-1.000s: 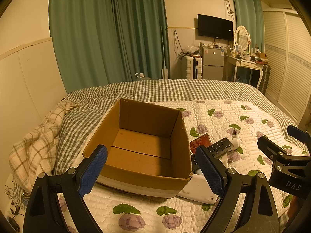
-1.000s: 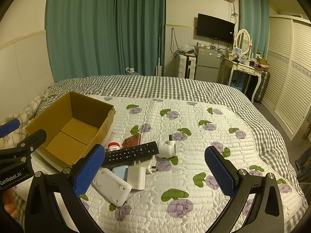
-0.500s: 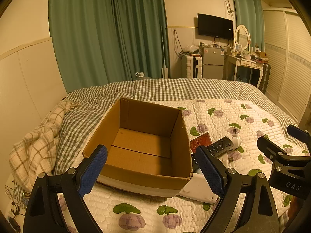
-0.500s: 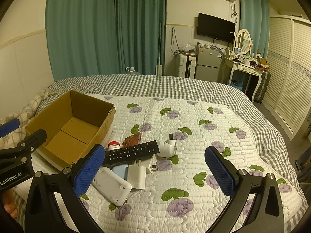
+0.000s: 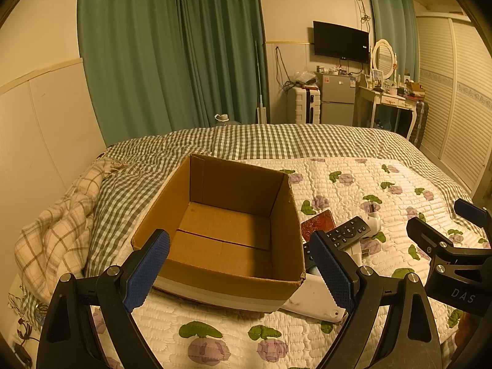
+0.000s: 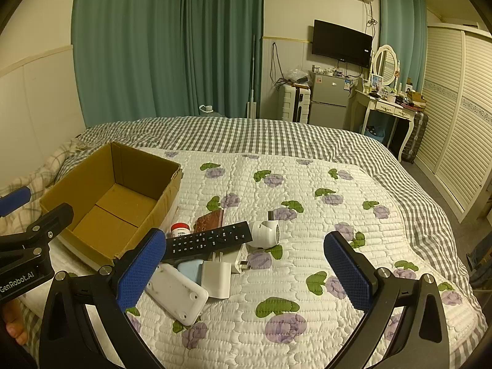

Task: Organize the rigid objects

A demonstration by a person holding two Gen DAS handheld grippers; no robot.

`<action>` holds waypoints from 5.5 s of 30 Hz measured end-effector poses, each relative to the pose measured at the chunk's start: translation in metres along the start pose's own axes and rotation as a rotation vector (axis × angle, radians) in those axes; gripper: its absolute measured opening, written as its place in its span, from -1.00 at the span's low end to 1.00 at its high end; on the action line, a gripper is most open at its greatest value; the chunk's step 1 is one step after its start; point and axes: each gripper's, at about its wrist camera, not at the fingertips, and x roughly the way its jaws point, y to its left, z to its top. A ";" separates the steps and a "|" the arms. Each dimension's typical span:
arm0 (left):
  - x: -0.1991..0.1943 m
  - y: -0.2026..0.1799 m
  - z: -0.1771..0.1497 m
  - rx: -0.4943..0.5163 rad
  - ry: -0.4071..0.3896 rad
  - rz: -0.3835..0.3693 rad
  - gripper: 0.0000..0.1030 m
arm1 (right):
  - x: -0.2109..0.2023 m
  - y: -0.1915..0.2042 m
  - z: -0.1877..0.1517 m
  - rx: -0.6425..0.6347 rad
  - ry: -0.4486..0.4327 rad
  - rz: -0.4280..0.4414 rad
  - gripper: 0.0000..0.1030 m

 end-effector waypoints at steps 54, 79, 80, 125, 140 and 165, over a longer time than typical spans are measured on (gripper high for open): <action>0.059 0.102 0.000 -0.026 0.173 0.207 0.80 | 0.070 0.004 -0.017 -0.075 0.151 -0.018 1.00; 0.073 0.093 -0.001 0.047 0.256 0.093 -0.77 | 0.140 0.011 -0.049 -0.053 0.325 0.066 0.85; 0.073 0.093 -0.002 0.049 0.256 0.092 -0.77 | 0.142 0.012 -0.050 -0.051 0.332 0.071 0.77; 0.067 0.096 -0.004 0.047 0.247 0.050 -0.77 | 0.072 0.098 0.052 -0.209 0.084 0.330 -0.19; 0.066 0.096 -0.004 0.049 0.242 0.033 -0.77 | 0.126 0.167 0.020 -0.304 0.230 0.394 -0.19; 0.069 0.091 -0.006 0.085 0.254 0.066 -0.77 | 0.060 0.069 0.030 -0.296 0.104 0.207 0.45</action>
